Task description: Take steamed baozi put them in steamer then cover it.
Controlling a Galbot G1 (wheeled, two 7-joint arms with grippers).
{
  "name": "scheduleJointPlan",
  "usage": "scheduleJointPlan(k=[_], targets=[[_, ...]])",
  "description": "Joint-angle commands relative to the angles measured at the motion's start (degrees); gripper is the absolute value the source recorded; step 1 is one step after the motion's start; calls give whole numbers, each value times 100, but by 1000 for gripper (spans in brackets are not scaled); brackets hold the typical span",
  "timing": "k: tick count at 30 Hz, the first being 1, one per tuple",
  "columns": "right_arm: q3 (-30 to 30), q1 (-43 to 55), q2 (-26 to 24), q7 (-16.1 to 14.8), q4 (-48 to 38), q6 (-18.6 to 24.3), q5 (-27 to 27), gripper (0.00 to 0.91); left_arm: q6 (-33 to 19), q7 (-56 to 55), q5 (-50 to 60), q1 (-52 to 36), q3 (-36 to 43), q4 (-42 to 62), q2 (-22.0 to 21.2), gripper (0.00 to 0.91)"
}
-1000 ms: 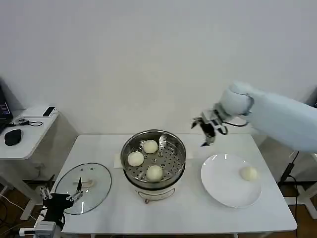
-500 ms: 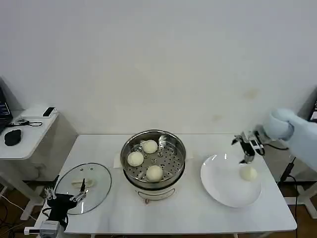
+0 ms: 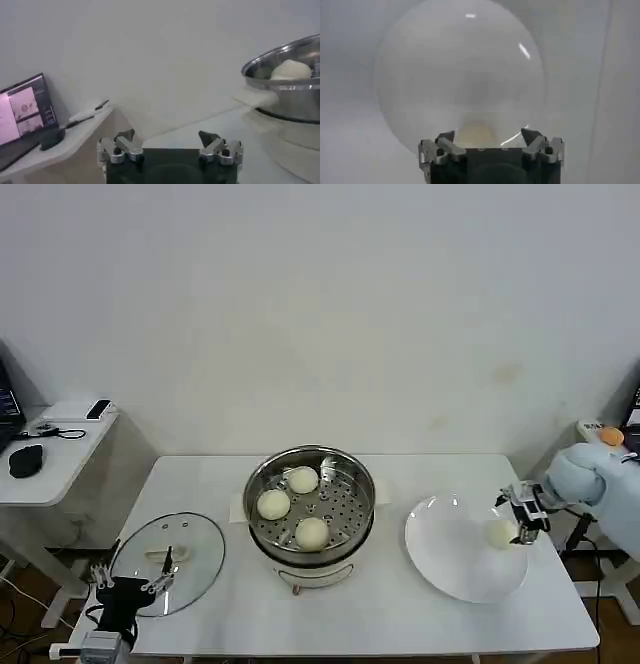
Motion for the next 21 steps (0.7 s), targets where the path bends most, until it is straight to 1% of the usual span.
scheduleJointPlan(k=[1,19,21], targets=[[401,-497,242,23,-518,40,-359,907,4,-1,-7,8,-29,15,4,907],[401,-466,758,106,-974,-61,-640,907,-2,-7,-16,11,-73,82,1,907],[393,-459,790,82,-1000,-90,-672,877,-2,-6,-17,13,-75,84,-3,907]])
